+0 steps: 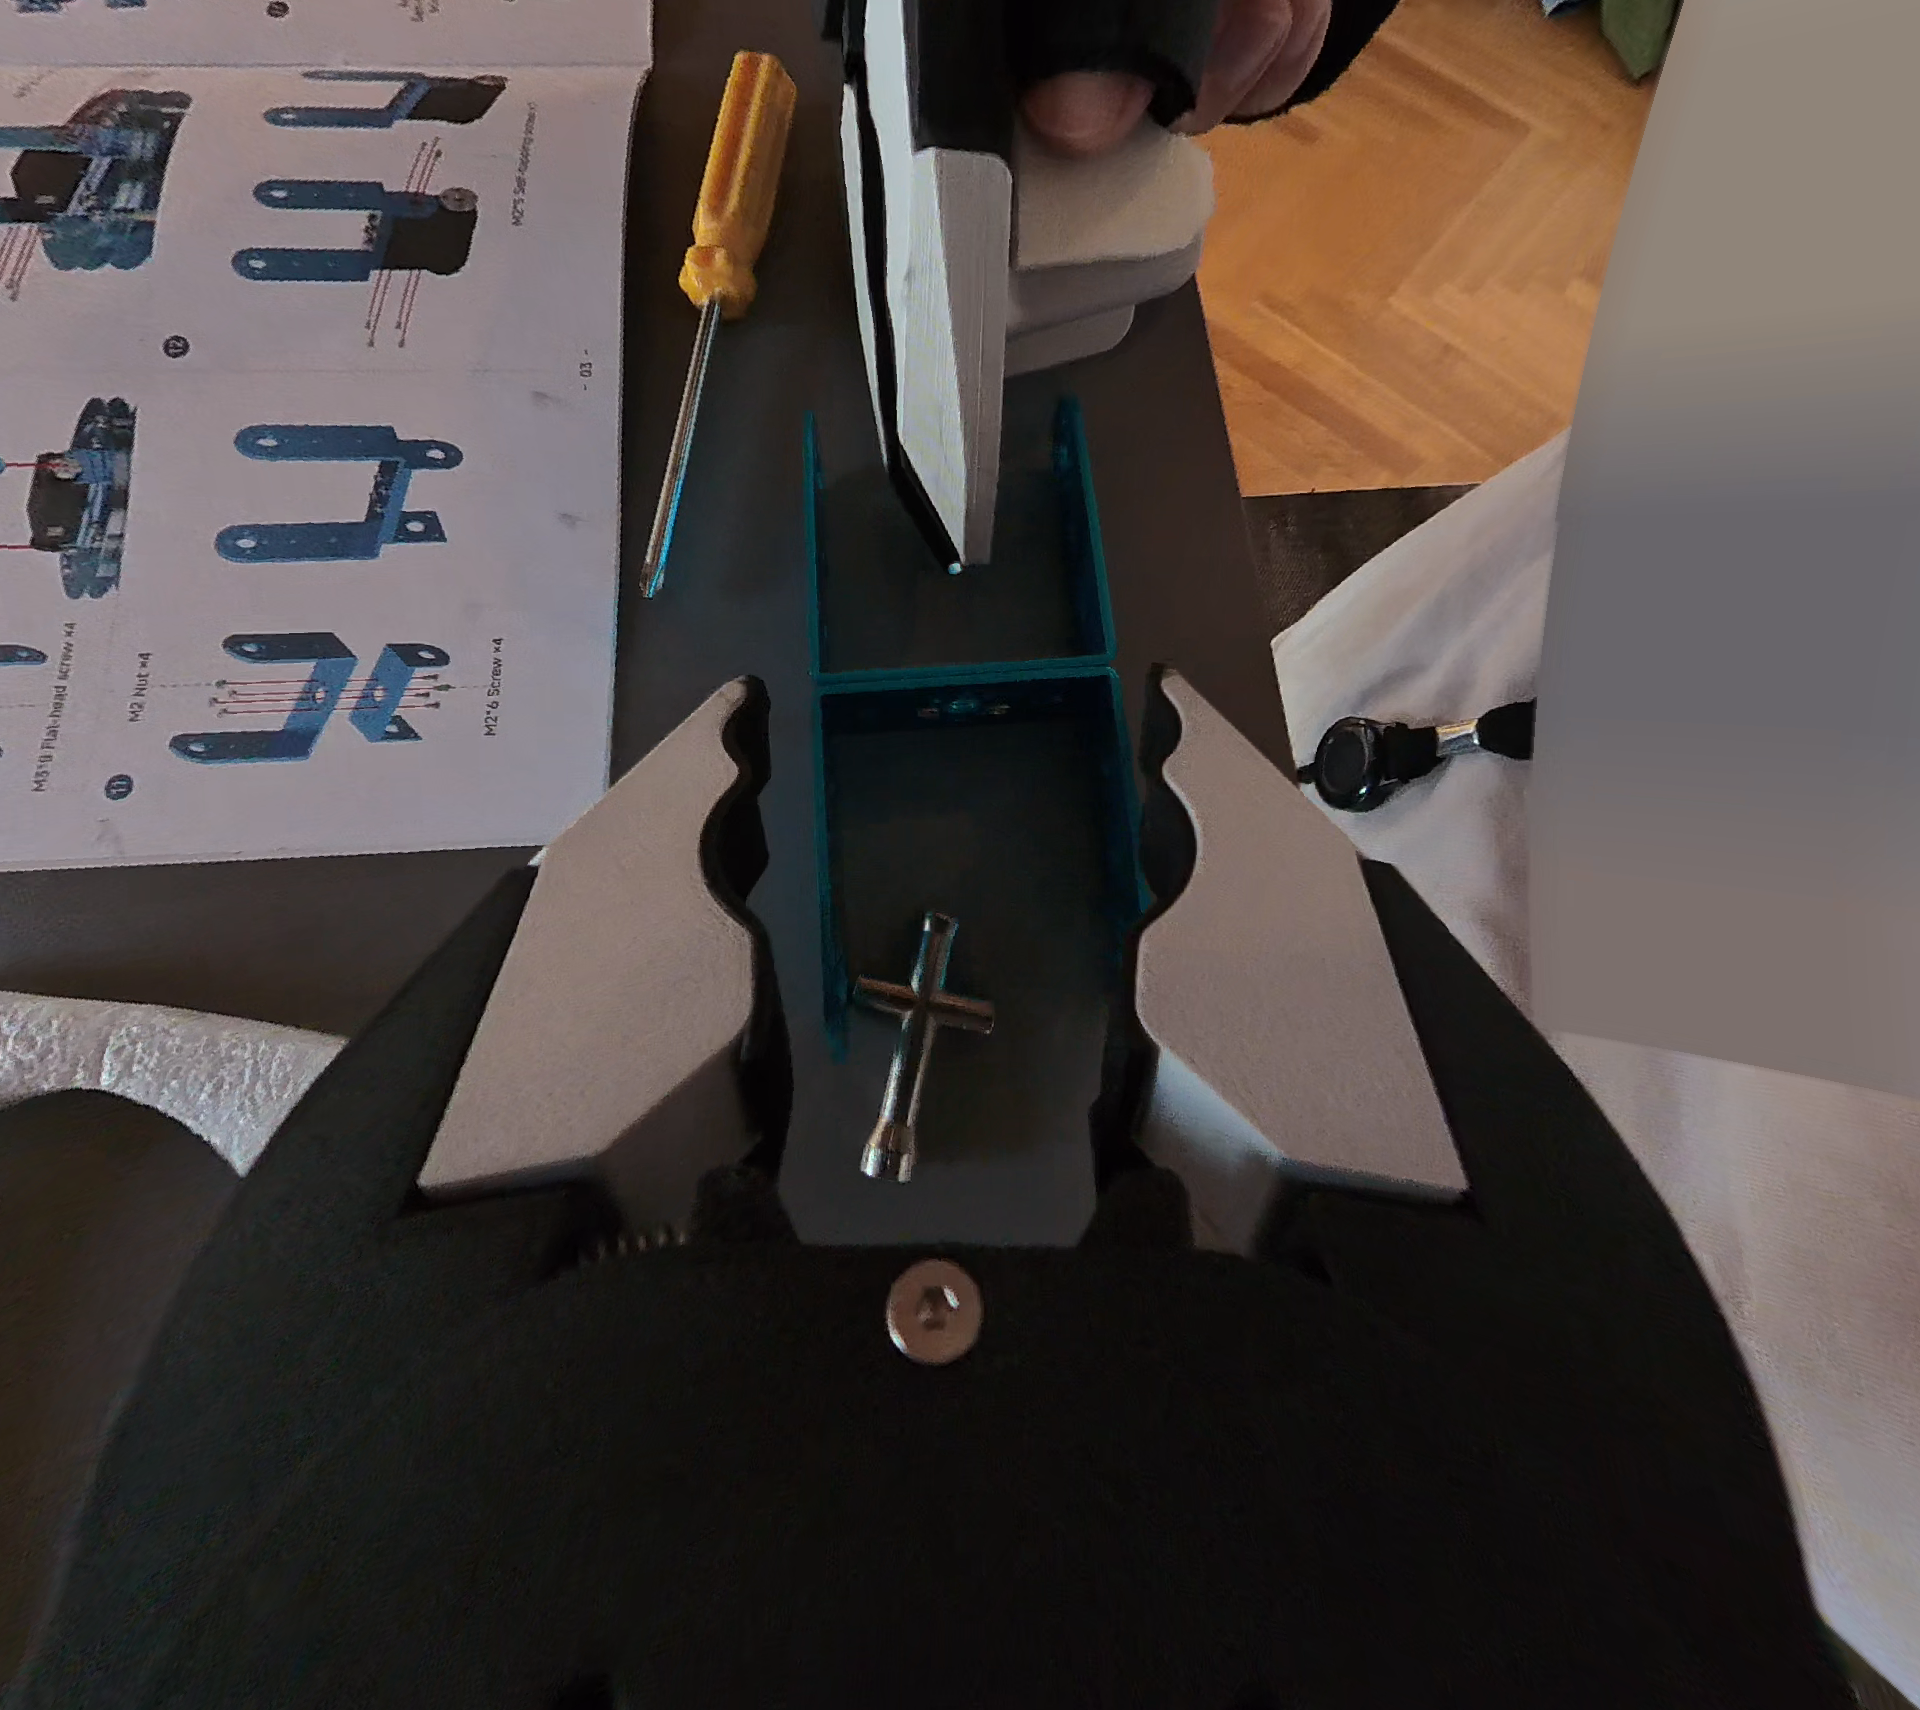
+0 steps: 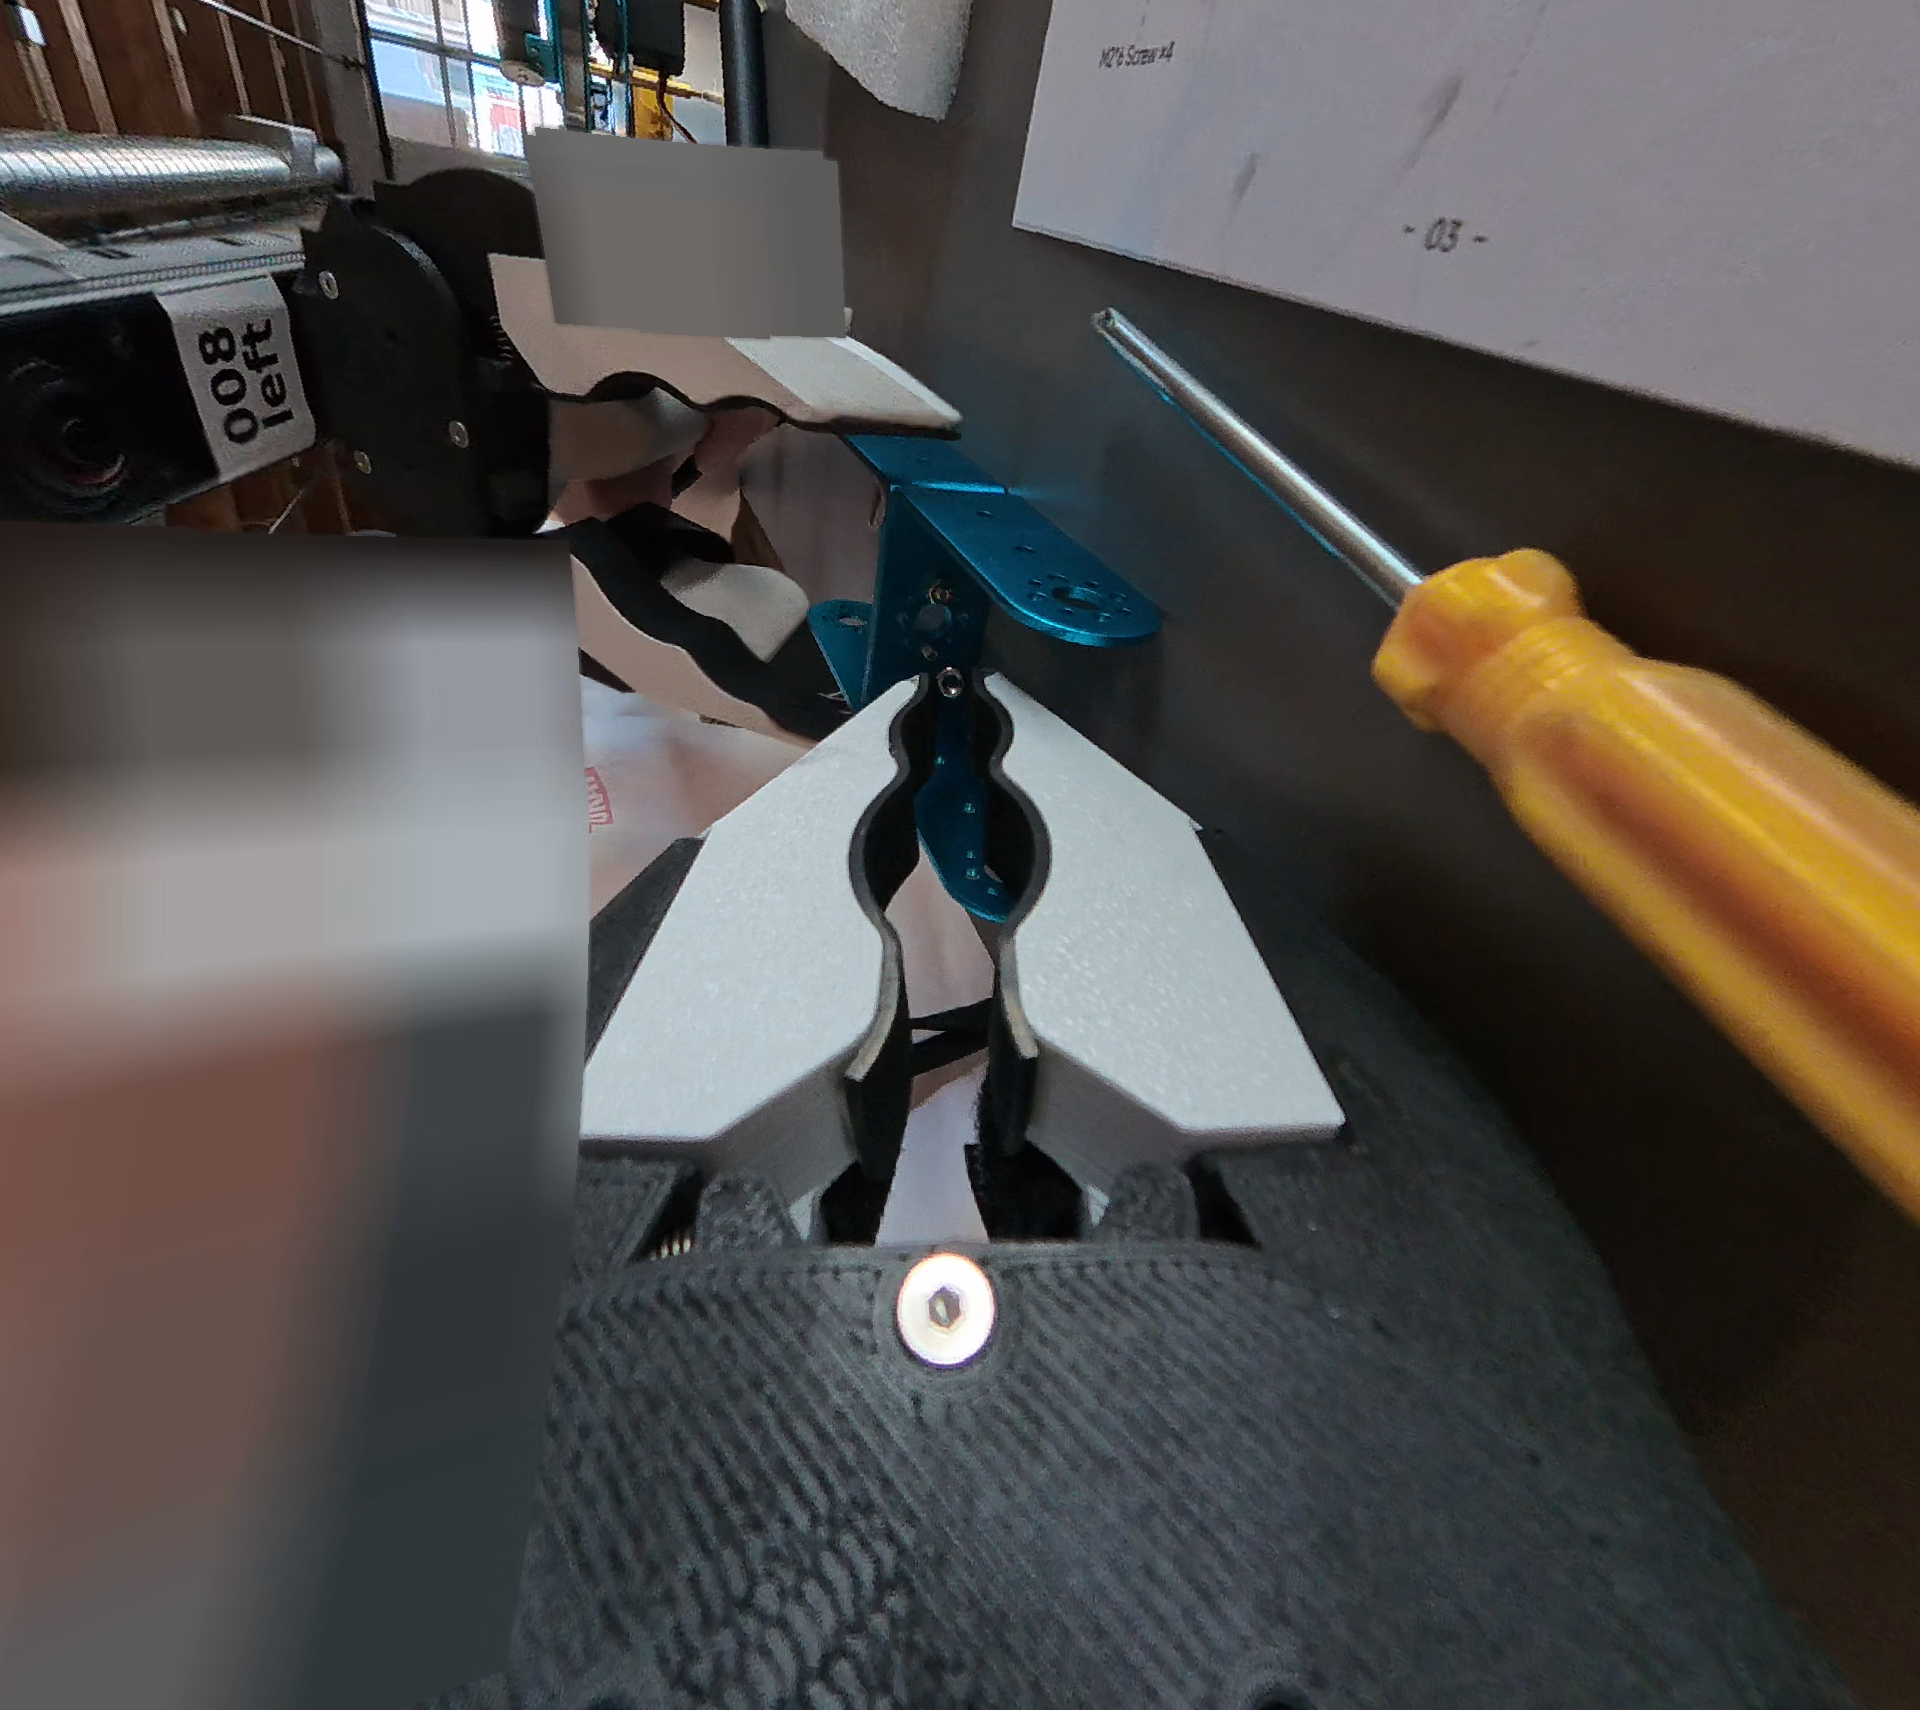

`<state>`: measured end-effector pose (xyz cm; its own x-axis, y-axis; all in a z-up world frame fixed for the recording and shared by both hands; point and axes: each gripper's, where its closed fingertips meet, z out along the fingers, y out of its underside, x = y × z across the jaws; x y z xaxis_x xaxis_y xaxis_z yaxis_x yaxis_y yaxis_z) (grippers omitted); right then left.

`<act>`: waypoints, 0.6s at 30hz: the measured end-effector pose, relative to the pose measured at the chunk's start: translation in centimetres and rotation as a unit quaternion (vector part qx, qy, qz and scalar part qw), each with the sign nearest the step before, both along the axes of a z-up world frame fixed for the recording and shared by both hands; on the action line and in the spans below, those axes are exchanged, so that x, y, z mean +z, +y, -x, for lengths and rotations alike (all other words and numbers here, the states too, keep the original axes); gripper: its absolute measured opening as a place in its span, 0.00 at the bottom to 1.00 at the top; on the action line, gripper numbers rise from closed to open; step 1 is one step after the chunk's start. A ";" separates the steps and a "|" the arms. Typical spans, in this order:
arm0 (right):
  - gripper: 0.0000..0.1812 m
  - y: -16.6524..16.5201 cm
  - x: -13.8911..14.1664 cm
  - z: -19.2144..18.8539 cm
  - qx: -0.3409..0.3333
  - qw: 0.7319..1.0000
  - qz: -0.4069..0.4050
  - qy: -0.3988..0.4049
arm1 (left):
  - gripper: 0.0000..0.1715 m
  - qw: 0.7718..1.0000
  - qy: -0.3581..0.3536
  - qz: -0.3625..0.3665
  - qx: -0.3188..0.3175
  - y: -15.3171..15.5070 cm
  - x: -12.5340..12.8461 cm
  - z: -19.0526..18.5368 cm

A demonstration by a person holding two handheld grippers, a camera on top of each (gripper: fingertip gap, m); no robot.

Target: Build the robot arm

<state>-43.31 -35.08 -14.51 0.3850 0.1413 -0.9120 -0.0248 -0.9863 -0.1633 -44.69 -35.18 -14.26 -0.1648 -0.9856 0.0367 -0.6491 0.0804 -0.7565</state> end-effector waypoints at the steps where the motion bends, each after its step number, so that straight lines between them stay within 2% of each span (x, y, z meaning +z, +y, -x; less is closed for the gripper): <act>1: 0.03 0.0 0.0 0.0 0.002 1.000 -0.001 0.001 | 0.41 1.000 0.003 -0.006 0.002 0.0 -0.2 -0.1; 8: 0.02 -0.4 0.0 0.3 0.015 1.000 -0.001 0.004 | 0.37 0.999 0.003 -0.044 0.003 0.1 -0.5 -0.6; 18: 0.02 -0.4 -0.1 0.3 0.015 1.000 0.001 0.002 | 0.36 0.999 -0.031 -0.032 0.006 -0.1 -0.4 -0.6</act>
